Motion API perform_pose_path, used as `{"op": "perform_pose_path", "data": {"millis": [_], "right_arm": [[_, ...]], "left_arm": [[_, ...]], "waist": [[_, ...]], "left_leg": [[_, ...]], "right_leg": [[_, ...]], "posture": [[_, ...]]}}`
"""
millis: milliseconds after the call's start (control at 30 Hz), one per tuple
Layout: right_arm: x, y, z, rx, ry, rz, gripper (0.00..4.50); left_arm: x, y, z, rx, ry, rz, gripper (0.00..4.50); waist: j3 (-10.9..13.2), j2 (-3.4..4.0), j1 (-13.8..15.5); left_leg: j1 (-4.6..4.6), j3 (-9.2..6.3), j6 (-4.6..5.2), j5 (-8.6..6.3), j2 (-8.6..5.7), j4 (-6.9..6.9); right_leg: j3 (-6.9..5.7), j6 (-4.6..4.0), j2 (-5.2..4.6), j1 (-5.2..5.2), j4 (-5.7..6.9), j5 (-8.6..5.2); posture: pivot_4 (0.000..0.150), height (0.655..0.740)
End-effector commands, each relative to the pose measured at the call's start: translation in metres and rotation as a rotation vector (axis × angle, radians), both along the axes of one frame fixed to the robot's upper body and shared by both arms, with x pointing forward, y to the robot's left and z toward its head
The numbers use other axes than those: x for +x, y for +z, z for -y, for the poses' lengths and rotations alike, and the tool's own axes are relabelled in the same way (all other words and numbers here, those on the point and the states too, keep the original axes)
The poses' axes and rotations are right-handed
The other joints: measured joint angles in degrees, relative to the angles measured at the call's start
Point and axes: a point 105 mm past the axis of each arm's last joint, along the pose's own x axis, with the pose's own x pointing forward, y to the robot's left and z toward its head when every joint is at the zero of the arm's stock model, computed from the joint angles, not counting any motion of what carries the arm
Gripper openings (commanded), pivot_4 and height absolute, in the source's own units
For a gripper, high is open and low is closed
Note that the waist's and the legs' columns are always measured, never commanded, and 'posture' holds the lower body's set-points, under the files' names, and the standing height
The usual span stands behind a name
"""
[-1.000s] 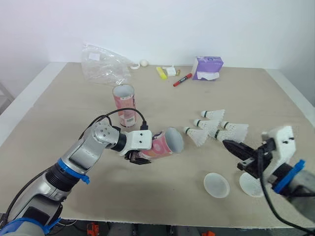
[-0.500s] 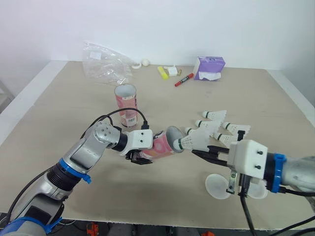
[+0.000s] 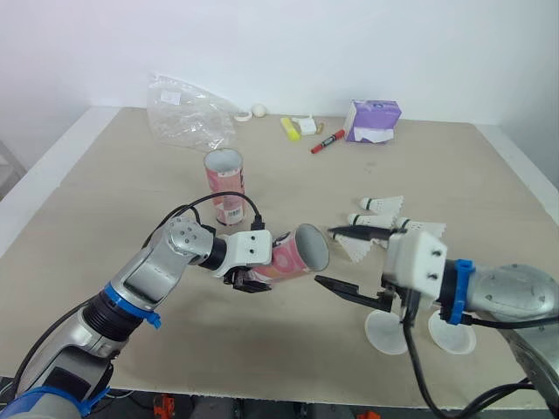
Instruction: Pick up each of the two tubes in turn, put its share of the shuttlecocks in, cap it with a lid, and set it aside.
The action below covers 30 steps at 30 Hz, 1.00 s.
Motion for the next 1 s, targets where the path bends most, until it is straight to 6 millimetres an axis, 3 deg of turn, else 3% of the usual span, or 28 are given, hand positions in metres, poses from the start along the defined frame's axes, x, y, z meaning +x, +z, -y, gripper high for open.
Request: {"op": "perform_pose_path", "data": {"millis": [33,133,233,600,1000], "right_arm": [[0.016,-0.014,0.039,0.090,-0.234,-0.114,4.40],[0.026,-0.038,0.063,0.143,-0.397,-0.209,4.40],[0.037,-0.050,0.071,0.254,-0.505,-0.276,4.40],[0.050,-0.086,0.054,0.350,-0.537,-0.401,4.40],[0.062,-0.081,0.031,0.459,-0.498,-0.472,4.40]], "left_arm": [[-0.002,-0.017,-0.005,0.044,0.027,-0.040,3.02],[-0.001,-0.016,-0.005,0.046,0.025,-0.039,3.02],[-0.001,-0.017,-0.007,0.052,0.024,-0.035,3.02],[-0.002,-0.018,-0.007,0.052,0.032,-0.028,3.02],[-0.002,-0.019,-0.008,0.055,0.043,-0.021,3.02]], "waist": [[0.0,0.00,0.0],[0.0,0.02,0.0],[-0.1,0.16,-0.1],[-0.1,0.35,-0.1],[-0.1,0.37,-0.1]], "left_leg": [[0.01,-0.02,0.00,0.00,0.00,0.00],[0.02,0.04,-0.01,0.00,0.00,-0.02],[0.05,0.05,0.00,0.00,0.06,-0.05],[0.03,0.04,0.01,0.01,0.01,-0.11],[0.08,0.03,0.01,0.01,0.02,-0.12]], "right_leg": [[0.00,0.00,-0.03,0.03,0.00,0.00],[0.00,-0.04,-0.06,0.01,-0.02,0.02],[0.01,-0.13,-0.02,-0.02,-0.01,0.07],[-0.05,-0.06,0.23,-0.04,0.01,-0.01],[-0.07,-0.09,0.23,-0.04,0.05,0.03]], "posture": [[0.150,0.7400],[0.150,0.7400],[0.150,0.7400],[0.150,0.7400],[0.150,0.7400]]}}
